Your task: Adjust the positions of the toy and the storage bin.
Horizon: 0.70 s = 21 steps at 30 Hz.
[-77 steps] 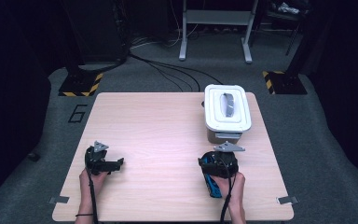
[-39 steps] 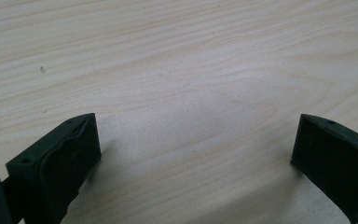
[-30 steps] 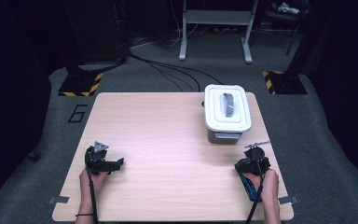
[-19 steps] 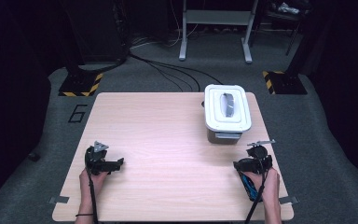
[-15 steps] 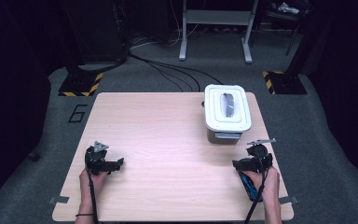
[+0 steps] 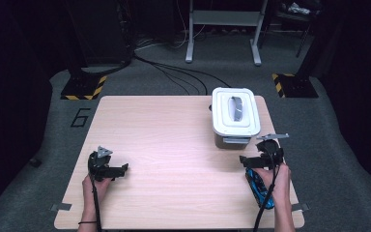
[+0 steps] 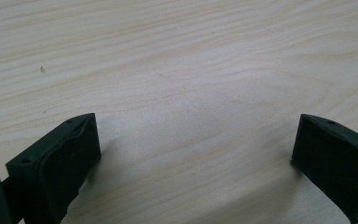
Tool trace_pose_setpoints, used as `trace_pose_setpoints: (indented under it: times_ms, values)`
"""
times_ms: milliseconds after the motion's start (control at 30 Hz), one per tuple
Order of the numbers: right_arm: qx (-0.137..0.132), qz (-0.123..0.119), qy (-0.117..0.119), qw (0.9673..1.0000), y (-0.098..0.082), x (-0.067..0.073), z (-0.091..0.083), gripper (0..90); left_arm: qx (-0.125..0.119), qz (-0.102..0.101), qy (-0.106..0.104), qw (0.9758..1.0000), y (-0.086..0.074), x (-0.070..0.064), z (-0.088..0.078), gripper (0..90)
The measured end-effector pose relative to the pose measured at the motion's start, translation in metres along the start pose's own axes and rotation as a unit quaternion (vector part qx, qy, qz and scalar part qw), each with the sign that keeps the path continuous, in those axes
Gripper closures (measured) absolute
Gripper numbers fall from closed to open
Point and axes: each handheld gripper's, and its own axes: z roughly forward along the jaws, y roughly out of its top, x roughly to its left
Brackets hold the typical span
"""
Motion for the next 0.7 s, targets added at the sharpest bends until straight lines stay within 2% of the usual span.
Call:
trace_pose_setpoints:
  times_ms: [100, 333, 533, 700]
  values:
    - [-0.013, -0.007, -0.002, 0.9999, 0.014, 0.004, -0.005, 0.0, 0.000, 0.000, 0.001, 1.0000, 0.000, 0.000, 0.000, 1.0]
    - [-0.027, -0.015, -0.009, 0.9995, 0.035, 0.008, -0.010, 0.0, 0.000, 0.001, 0.001, 1.0000, 0.000, 0.000, 0.000, 1.0]
    - [-0.037, -0.022, -0.006, 0.9990, 0.062, 0.009, -0.006, 0.2, 0.000, 0.001, 0.001, 1.0000, 0.000, 0.000, 0.000, 1.0]
    - [-0.037, -0.019, -0.004, 0.9991, 0.075, 0.010, 0.000, 2.0, 0.000, 0.001, 0.001, 1.0000, 0.000, 0.000, 0.000, 0.9]
